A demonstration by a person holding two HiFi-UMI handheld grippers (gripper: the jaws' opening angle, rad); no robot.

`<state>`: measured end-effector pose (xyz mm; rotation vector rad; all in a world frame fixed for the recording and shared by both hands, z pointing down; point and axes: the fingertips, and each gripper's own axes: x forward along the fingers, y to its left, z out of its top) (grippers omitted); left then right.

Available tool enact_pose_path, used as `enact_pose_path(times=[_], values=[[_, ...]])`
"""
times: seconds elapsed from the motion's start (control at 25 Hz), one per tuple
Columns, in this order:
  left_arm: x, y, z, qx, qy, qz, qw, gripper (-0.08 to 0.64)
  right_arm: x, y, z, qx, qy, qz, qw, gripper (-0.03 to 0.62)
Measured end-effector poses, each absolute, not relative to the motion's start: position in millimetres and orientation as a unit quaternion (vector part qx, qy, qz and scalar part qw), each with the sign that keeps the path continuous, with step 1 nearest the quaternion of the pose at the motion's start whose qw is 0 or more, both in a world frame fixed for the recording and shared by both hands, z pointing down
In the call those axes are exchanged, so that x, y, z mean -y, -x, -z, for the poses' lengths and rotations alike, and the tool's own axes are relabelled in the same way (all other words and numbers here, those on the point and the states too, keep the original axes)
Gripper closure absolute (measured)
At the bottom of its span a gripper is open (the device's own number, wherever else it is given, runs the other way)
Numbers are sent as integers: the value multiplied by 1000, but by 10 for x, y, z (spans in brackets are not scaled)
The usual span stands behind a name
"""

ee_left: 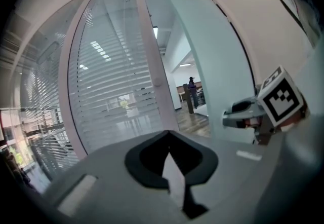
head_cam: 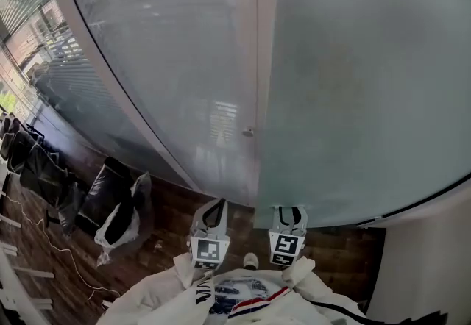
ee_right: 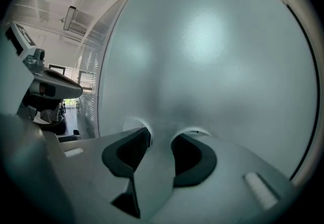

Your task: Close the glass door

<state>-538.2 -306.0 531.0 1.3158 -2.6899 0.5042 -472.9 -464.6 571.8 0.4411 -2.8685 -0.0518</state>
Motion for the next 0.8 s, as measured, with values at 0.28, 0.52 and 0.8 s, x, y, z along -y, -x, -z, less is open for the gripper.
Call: enact_pose_path(times=[0.28,0.52,0.8], values=[[3216,5544,-5231,891,-422,-163,42,557,4770,4886,-5707,983,-144,19,112,445],[3258,5703,-5254,889,-427,-162,47,557,4850,5034,-5686,982,-150,19,111,448],[3475,5929,-5426,870,-463,-158,58,557,4958,5218,-5710,979,-169,17,115,448]])
